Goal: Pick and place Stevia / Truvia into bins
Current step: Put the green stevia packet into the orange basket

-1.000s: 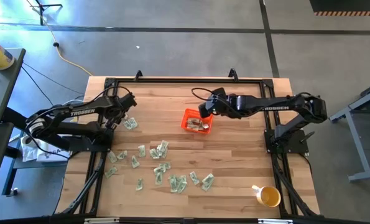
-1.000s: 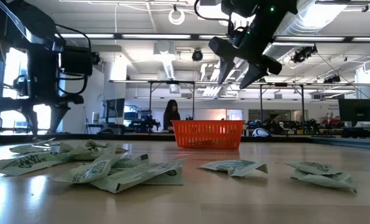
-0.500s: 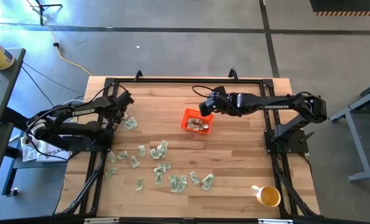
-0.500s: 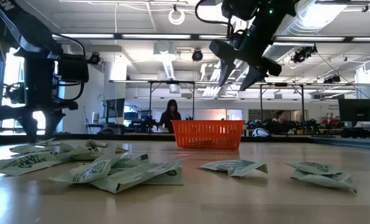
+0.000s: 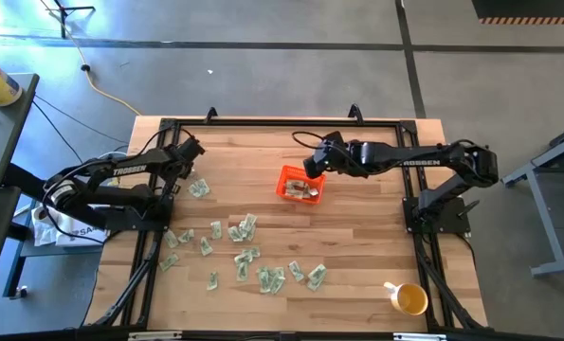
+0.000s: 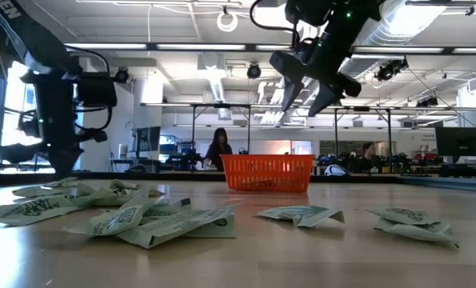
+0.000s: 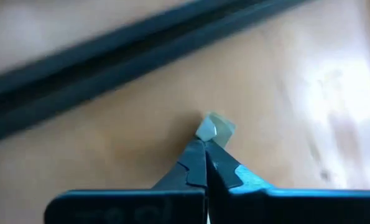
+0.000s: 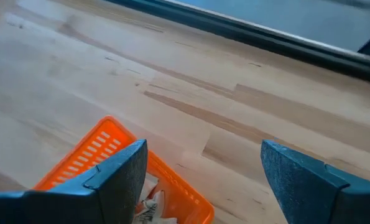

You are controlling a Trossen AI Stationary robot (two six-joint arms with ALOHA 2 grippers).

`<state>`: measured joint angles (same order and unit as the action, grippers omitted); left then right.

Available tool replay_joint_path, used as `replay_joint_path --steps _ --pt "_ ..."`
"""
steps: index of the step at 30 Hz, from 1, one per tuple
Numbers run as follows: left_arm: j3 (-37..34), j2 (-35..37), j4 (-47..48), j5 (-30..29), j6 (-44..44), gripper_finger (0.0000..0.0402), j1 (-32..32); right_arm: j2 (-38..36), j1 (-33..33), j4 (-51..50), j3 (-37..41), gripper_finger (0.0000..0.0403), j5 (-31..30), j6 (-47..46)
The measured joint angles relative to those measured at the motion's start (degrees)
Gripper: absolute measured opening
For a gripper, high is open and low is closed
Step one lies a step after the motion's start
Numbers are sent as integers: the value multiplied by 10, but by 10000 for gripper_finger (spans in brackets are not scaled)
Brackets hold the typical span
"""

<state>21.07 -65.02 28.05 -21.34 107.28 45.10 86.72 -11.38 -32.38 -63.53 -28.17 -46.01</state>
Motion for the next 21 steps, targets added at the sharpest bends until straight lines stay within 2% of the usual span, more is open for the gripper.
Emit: replay_joint_path --steps 5,10,12,15,18,21 --pt "0 13 -129 55 -52 49 -5 0 2 -4 0 303 3 54" --pt "1 17 -358 61 -164 23 -66 0 14 -8 0 303 42 134" --pt "2 11 -450 71 -221 22 -95 0 24 -8 0 303 77 182" --pt "3 -7 -555 119 -298 23 -139 0 45 -11 0 303 155 249" --pt "28 -43 -568 169 -353 39 -170 0 79 -43 0 303 180 257" --pt "77 -105 -552 236 -414 46 -187 0 126 -110 0 303 160 187"
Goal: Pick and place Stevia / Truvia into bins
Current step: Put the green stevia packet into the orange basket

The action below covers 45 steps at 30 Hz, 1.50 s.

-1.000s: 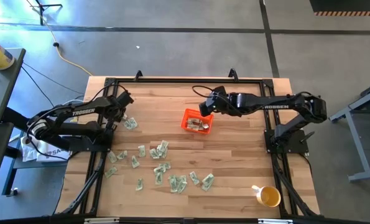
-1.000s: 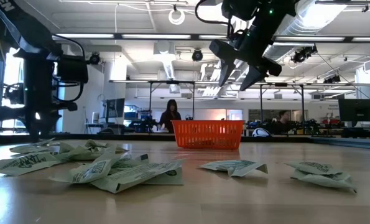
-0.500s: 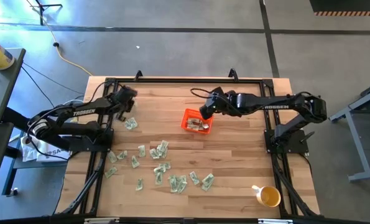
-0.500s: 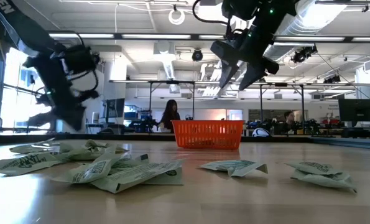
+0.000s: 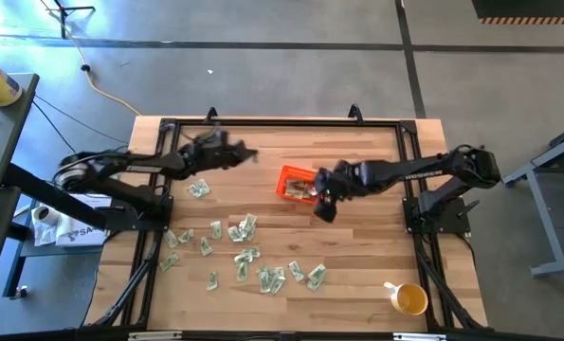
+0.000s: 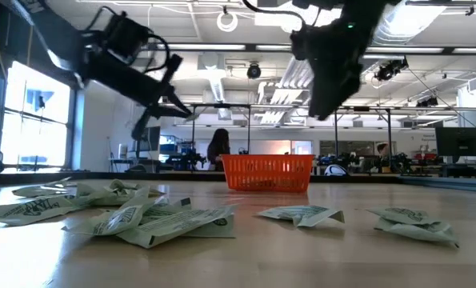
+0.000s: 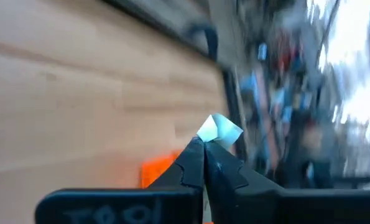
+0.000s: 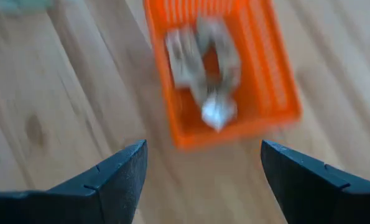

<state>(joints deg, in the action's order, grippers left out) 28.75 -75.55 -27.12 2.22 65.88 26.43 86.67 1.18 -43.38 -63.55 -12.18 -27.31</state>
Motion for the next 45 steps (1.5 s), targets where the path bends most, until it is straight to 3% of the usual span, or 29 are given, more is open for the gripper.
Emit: replay_joint_path --steps 5,9,14,19,24,29,34,38,45 --pt "132 -125 35 119 -137 22 -30 0 108 -32 0 303 -43 -158" --pt "270 -205 226 137 -261 28 -62 8 171 -31 0 303 -57 -292" --pt "432 -281 460 53 -418 107 -105 35 219 -26 0 303 -59 -370" --pt "522 -307 534 33 -489 199 -126 78 249 -6 0 303 -40 -275" --pt "549 -283 648 28 -527 250 -133 124 269 67 0 303 0 -88" --pt "549 -255 770 -6 -528 247 -141 163 277 131 0 303 10 38" --pt "549 -241 825 -71 -525 220 -167 194 277 185 0 303 83 62" --pt "546 -237 843 -85 -514 200 -188 209 287 191 0 291 96 68" --pt "522 -232 850 -86 -486 174 -208 210 284 194 -3 211 104 68"
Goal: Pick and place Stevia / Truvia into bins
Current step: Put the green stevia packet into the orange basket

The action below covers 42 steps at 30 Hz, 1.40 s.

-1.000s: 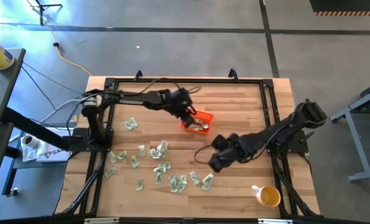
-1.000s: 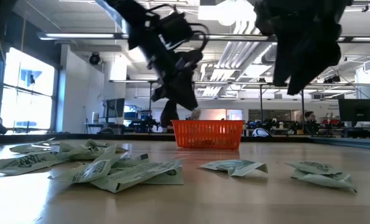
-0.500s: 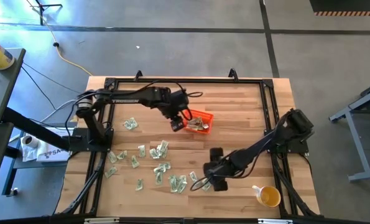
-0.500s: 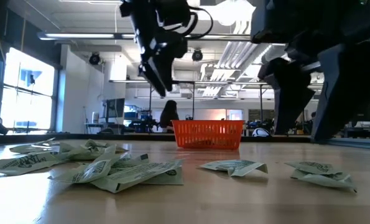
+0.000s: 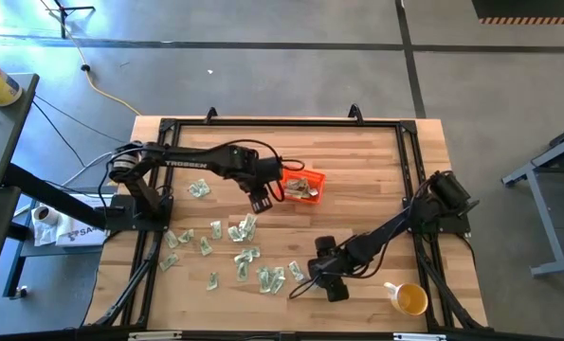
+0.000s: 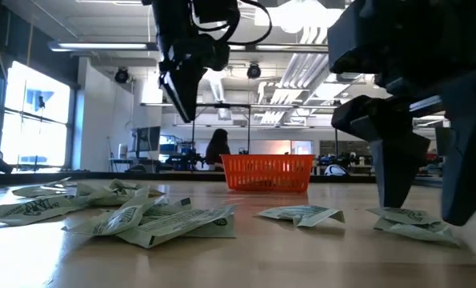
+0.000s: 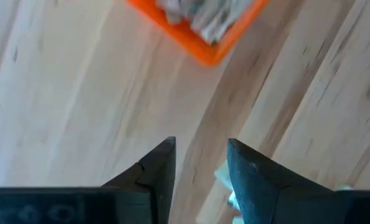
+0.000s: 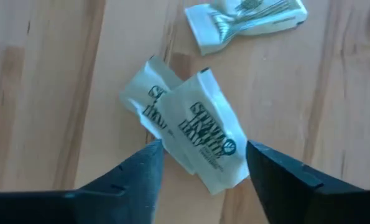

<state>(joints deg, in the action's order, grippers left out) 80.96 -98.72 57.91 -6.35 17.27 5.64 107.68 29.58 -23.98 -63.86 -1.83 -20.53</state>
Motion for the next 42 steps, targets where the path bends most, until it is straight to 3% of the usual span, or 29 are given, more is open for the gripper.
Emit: replay_joint_path --steps 5,12,18,22,28,35,42 --pt "-10 0 6 -2 15 166 -12 0 -12 10 -7 180 20 -10" --pt "-24 15 4 -6 29 166 -21 10 -19 16 -7 177 13 -18" --pt "-42 33 7 -22 46 167 -23 34 -19 26 -10 168 45 -35" --pt "-51 34 6 -24 51 167 -23 31 -22 24 -9 121 46 -53" --pt "-68 34 2 -24 57 168 -23 26 -50 3 -8 12 57 -110" --pt "-77 34 24 -24 65 168 -24 -27 -116 -16 -3 5 -28 -155" --pt "-77 53 31 -42 77 168 -34 -140 -210 -32 -6 3 -185 -176"
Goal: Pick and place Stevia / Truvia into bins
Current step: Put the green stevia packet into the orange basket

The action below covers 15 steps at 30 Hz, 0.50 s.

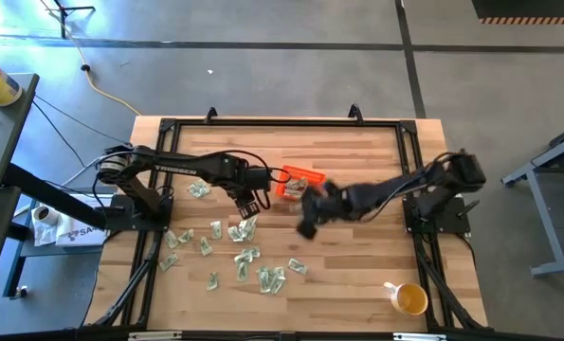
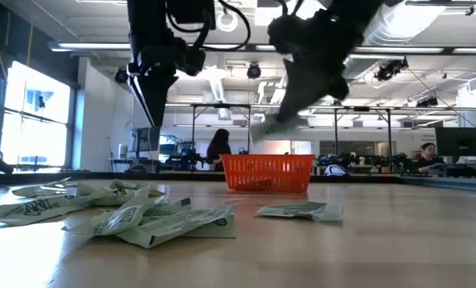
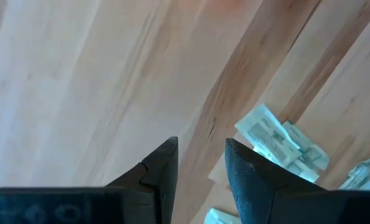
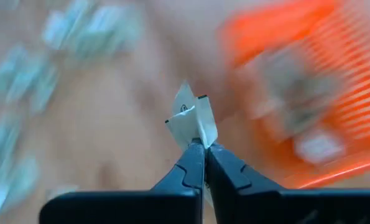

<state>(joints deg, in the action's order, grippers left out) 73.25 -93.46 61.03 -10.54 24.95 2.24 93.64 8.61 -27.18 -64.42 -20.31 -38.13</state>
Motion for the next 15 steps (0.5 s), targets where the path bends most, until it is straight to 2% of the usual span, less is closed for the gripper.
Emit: replay_joint_path --steps 3,5,7,10,15 --pt "0 19 -1 -17 10 168 -2 -31 -49 -2 -2 2 -29 0" --pt "0 33 -3 -22 19 168 -1 -32 -76 1 -1 2 -5 5" --pt "0 43 1 -33 24 168 0 -23 -87 15 0 2 46 23" --pt "0 56 8 -54 31 168 0 -12 -72 29 0 1 90 36" --pt "0 62 9 -56 51 168 0 8 -12 30 -1 1 116 15"
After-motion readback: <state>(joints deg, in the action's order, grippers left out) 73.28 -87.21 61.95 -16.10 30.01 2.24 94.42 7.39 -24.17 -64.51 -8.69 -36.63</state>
